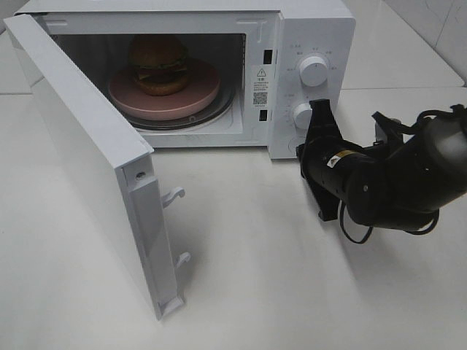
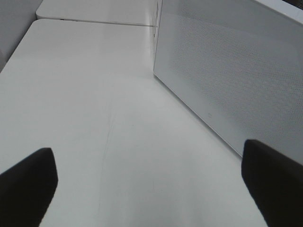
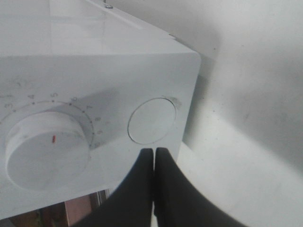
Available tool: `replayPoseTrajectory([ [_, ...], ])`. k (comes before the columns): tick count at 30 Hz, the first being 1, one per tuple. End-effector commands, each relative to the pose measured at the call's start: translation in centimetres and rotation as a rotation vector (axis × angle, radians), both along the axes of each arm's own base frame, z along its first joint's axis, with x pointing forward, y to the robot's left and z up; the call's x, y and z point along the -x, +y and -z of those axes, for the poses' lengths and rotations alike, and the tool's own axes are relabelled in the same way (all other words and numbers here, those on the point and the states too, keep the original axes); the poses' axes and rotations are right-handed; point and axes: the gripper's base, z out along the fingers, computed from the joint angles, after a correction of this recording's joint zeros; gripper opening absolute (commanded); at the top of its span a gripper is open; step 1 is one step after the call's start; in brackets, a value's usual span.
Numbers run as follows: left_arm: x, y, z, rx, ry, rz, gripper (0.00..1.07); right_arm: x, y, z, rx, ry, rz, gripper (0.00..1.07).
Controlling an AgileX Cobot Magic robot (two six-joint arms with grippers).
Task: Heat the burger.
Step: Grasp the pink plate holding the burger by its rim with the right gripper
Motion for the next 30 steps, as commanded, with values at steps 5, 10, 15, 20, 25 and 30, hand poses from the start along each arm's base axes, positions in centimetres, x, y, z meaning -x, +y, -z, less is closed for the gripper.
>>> replayPoseTrajectory([
  [5, 0.2, 0.0, -0.1, 0.006, -0.028, -0.003, 1.00, 2.7, -0.8, -2.4, 0.135, 0.045, -0.142, 0.00],
  [10, 0.2, 0.0, -0.1, 0.006, -0.028, -0.003, 1.00, 4.6, -0.8, -4.7, 0.286, 0.121, -0.355, 0.00],
  [15, 0.2, 0.0, -0.1, 0.006, -0.028, -0.003, 1.00, 6.6, -0.7, -6.8, 0.413, 0.176, -0.598, 0.01],
  [20, 0.2, 0.0, -0.1, 0.006, -0.028, -0.003, 1.00, 8.4, -0.7, -8.3, 0.469, 0.211, -0.769, 0.02],
  [25, 0.2, 0.0, -0.1, 0.006, -0.028, -0.003, 1.00, 10.4, -1.0, -10.4, 0.556, 0.206, -0.963, 0.02],
  [30, 0.2, 0.0, -0.1, 0.006, -0.028, -0.003, 1.00, 12.2, -1.5, -12.7, 0.692, 0.259, -1.219, 0.03],
])
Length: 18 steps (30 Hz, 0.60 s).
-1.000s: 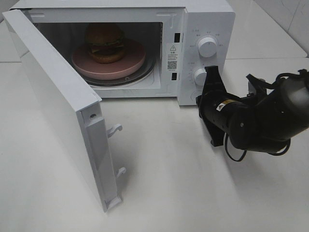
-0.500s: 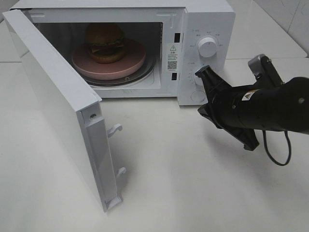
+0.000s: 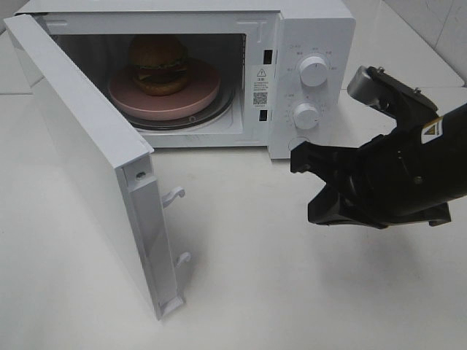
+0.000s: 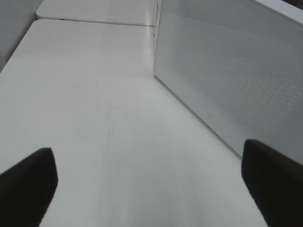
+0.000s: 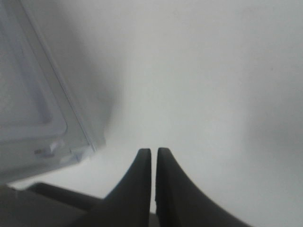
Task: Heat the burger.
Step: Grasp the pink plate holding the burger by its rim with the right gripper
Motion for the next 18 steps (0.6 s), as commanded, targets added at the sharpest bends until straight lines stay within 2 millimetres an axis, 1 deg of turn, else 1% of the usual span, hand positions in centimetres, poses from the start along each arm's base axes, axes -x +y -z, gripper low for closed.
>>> replayPoseTrajectory([
  [1, 0.2, 0.0, -0.1, 0.006, -0.028, -0.003, 1.00, 0.6, -0.3, -0.7, 0.053, 0.012, -0.087, 0.03],
  [2, 0.2, 0.0, -0.1, 0.006, -0.028, -0.003, 1.00, 1.0, -0.5, -1.4, 0.092, 0.017, -0.158, 0.04],
  [3, 0.2, 0.0, -0.1, 0.006, -0.028, -0.003, 1.00, 1.0, -0.5, -1.4, 0.092, 0.017, -0.158, 0.04],
  [4, 0.2, 0.0, -0.1, 0.006, -0.028, -0.003, 1.00, 1.4, -0.7, -2.1, 0.132, 0.028, -0.232, 0.05],
  [6, 0.2, 0.0, -0.1, 0.006, -0.028, -0.003, 1.00, 1.5, -0.7, -2.4, 0.147, 0.032, -0.260, 0.05],
  [7, 0.2, 0.0, -0.1, 0.006, -0.028, -0.003, 1.00, 1.7, -0.9, -3.0, 0.180, 0.035, -0.319, 0.05],
  [8, 0.2, 0.0, -0.1, 0.006, -0.028, -0.003, 1.00, 1.8, -1.0, -3.2, 0.197, 0.037, -0.345, 0.06],
  [11, 0.2, 0.0, -0.1, 0.006, -0.028, -0.003, 1.00, 2.0, -1.2, -3.8, 0.226, 0.048, -0.396, 0.07],
  [15, 0.2, 0.0, -0.1, 0.006, -0.028, -0.003, 1.00, 2.1, -1.3, -3.9, 0.248, 0.063, -0.416, 0.10],
  [17, 0.2, 0.0, -0.1, 0.006, -0.028, -0.003, 1.00, 2.1, -1.5, -3.9, 0.265, 0.068, -0.436, 0.15],
  [18, 0.2, 0.0, -0.1, 0.006, -0.028, -0.003, 1.00, 2.1, -1.5, -3.9, 0.265, 0.068, -0.436, 0.15],
])
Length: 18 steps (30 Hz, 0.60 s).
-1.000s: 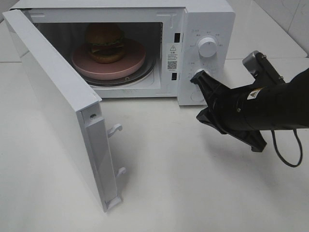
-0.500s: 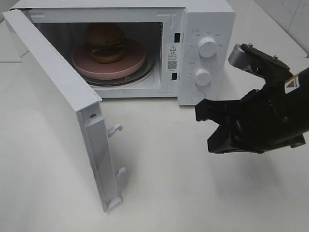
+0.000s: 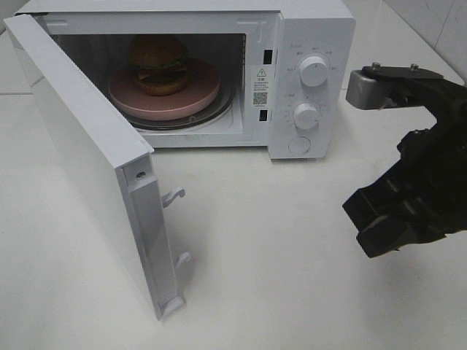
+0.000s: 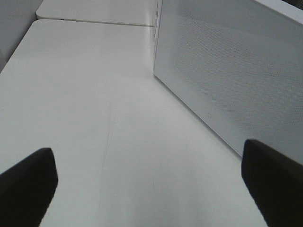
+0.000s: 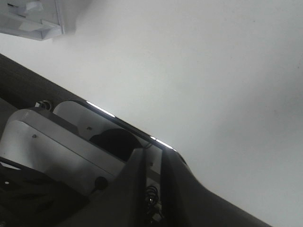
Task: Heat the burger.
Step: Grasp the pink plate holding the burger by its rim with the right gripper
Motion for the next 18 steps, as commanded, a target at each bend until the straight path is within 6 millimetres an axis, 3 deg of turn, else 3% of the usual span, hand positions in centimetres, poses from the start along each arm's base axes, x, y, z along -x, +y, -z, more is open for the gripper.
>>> replayPoseTrajectory([
  [1, 0.2, 0.0, -0.1, 0.006, -0.028, -0.003, 1.00, 0.3, -0.3, -0.2, 0.040, 0.011, -0.049, 0.22],
  [3, 0.2, 0.0, -0.1, 0.006, -0.028, -0.003, 1.00, 0.3, -0.4, -0.1, 0.046, 0.012, -0.051, 0.26],
  [5, 0.2, 0.0, -0.1, 0.006, -0.028, -0.003, 1.00, 0.4, -0.9, -0.3, 0.088, -0.014, -0.067, 0.50],
  [8, 0.2, 0.0, -0.1, 0.006, -0.028, -0.003, 1.00, 0.4, -1.0, -0.4, 0.096, -0.024, -0.070, 0.56],
  [9, 0.2, 0.0, -0.1, 0.006, -0.028, -0.003, 1.00, 0.5, -1.3, -0.7, 0.110, -0.053, -0.077, 0.66],
  [12, 0.2, 0.0, -0.1, 0.006, -0.028, -0.003, 1.00, 0.7, -1.7, -1.2, 0.122, -0.091, -0.083, 0.77],
  [18, 0.2, 0.0, -0.1, 0.006, -0.028, -0.003, 1.00, 1.2, -2.3, -2.2, 0.139, -0.174, -0.179, 0.78],
])
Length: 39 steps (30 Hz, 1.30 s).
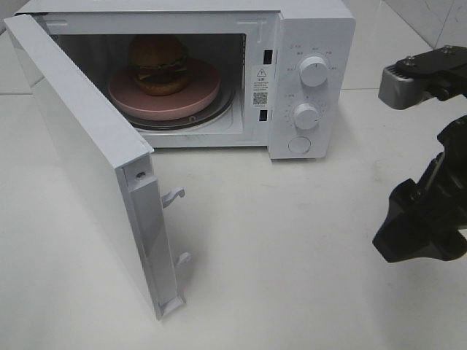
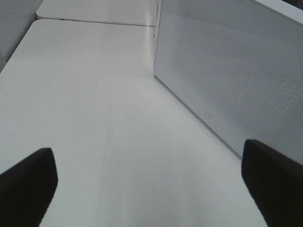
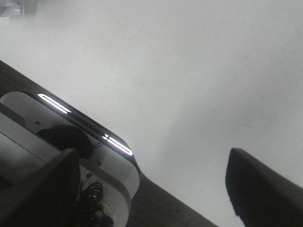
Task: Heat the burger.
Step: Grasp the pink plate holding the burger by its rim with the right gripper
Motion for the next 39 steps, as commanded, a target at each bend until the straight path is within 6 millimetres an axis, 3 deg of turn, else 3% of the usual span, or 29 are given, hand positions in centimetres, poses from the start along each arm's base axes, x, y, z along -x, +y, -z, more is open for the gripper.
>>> replayPoseTrajectory([
  [1, 0.2, 0.0, -0.1, 0.006, -0.028, -0.003, 1.00, 0.5, -0.4, -0.9, 0.034, -0.075, -0.177, 0.76],
  [19, 0.2, 0.0, -0.1, 0.006, -0.028, -0.003, 1.00, 0.5, -0.4, -1.9, 0.250, -0.374, -1.033, 0.76],
  [25, 0.2, 0.0, -0.1, 0.006, -0.028, -0.003, 1.00, -0.7, 0.2, -2.4, 0.284, -0.536, -1.066, 0.77],
  [39, 0.2, 0.0, -0.1, 0.006, -0.028, -0.003, 1.00, -4.6, 2.3, -0.3, 0.326, -0.571, -1.070, 0.79],
])
